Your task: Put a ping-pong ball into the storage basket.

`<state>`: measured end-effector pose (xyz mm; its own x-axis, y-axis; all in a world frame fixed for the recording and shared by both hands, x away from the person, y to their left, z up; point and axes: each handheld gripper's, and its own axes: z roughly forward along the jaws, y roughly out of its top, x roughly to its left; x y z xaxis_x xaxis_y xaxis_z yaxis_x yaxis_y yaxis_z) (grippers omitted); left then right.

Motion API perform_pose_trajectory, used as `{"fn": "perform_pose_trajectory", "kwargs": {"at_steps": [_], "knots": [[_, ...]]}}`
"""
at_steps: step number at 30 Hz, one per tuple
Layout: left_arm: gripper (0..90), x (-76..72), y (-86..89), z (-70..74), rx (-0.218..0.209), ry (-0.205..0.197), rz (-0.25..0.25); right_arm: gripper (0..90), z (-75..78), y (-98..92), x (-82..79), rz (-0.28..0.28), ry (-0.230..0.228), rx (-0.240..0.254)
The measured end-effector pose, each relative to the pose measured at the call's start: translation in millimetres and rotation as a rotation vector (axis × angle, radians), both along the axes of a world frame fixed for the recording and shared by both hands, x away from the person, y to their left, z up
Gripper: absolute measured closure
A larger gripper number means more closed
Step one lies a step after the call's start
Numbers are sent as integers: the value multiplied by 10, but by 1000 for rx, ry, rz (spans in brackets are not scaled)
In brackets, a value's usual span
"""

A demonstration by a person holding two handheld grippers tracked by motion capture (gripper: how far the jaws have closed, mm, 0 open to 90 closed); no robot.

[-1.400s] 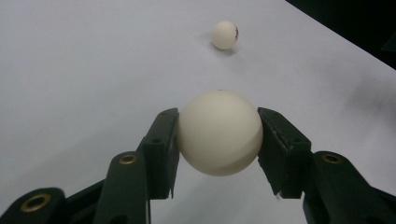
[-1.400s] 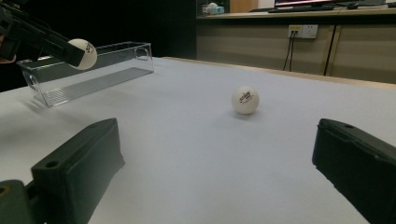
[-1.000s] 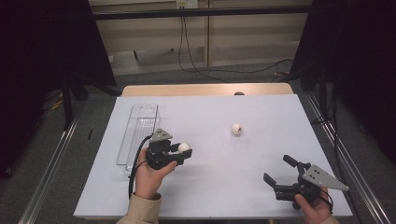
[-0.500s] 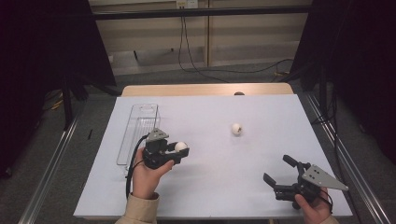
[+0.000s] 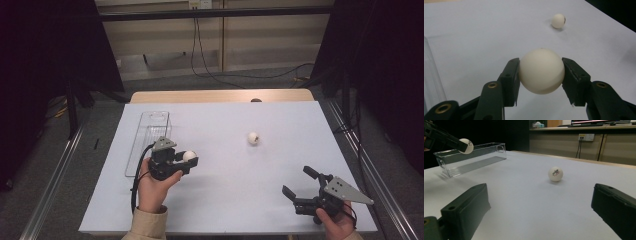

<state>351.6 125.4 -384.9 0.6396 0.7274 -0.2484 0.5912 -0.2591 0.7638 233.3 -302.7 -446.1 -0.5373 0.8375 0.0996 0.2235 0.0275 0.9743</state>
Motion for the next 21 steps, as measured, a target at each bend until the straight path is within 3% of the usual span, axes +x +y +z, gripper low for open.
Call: {"fn": "perform_pose_trajectory", "kwargs": {"at_steps": [21], "knots": [[511, 11, 78, 4, 9, 2, 30, 8, 0, 6, 1, 1, -2, 1]]}}
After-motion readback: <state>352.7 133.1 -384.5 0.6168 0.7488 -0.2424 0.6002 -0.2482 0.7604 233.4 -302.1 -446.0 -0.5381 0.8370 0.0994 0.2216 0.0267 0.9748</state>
